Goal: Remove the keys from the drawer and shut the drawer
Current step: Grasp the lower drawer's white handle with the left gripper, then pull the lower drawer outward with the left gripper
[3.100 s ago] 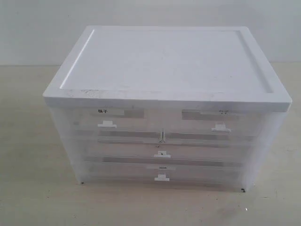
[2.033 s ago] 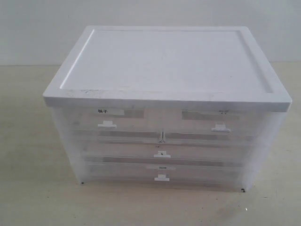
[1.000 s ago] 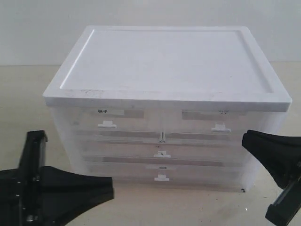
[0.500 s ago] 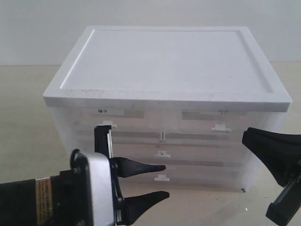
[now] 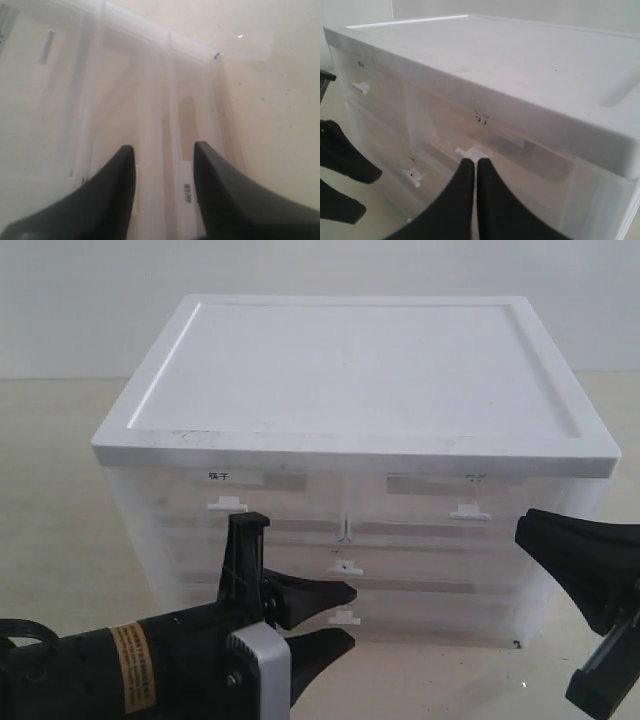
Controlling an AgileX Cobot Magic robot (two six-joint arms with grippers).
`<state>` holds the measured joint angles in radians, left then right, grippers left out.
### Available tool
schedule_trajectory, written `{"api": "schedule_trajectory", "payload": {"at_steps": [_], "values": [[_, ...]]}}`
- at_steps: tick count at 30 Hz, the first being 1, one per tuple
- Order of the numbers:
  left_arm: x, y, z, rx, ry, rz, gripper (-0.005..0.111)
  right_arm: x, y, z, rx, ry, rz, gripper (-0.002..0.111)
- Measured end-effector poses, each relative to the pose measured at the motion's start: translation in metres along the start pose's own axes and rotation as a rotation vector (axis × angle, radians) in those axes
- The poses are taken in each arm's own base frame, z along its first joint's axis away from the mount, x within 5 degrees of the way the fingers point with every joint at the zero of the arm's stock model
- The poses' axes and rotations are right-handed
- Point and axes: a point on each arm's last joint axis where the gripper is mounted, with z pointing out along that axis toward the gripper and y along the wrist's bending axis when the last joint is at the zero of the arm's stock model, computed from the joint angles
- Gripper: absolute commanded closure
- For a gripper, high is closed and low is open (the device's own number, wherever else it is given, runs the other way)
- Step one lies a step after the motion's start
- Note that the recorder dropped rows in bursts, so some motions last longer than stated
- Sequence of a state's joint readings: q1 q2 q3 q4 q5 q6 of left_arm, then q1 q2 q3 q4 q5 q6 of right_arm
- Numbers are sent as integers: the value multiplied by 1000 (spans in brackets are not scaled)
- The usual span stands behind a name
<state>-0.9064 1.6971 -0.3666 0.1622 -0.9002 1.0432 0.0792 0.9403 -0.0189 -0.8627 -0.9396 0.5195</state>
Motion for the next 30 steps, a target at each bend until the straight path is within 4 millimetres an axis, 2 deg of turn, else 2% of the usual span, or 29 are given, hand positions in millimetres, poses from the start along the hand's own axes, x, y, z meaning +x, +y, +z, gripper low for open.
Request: {"api": "schedule_trajectory", "payload": {"at_steps": [3, 9, 16, 18, 21, 30], "values": [[-1, -5, 5, 0, -7, 41, 71, 0, 0, 0, 0, 0, 0, 108], [-1, 0, 16, -61, -8, 116, 71, 0, 0, 0, 1, -1, 1, 108], [11, 0, 23, -73, 123, 173, 71, 0, 0, 0, 3, -2, 2, 108], [11, 3, 23, -92, 133, 178, 77, 0, 0, 0, 2, -3, 2, 108], [11, 3, 23, -94, 139, 177, 102, 0, 0, 0, 2, -3, 4, 108], [12, 2, 24, -77, 153, 221, 102, 0, 0, 0, 2, -3, 6, 108]]}}
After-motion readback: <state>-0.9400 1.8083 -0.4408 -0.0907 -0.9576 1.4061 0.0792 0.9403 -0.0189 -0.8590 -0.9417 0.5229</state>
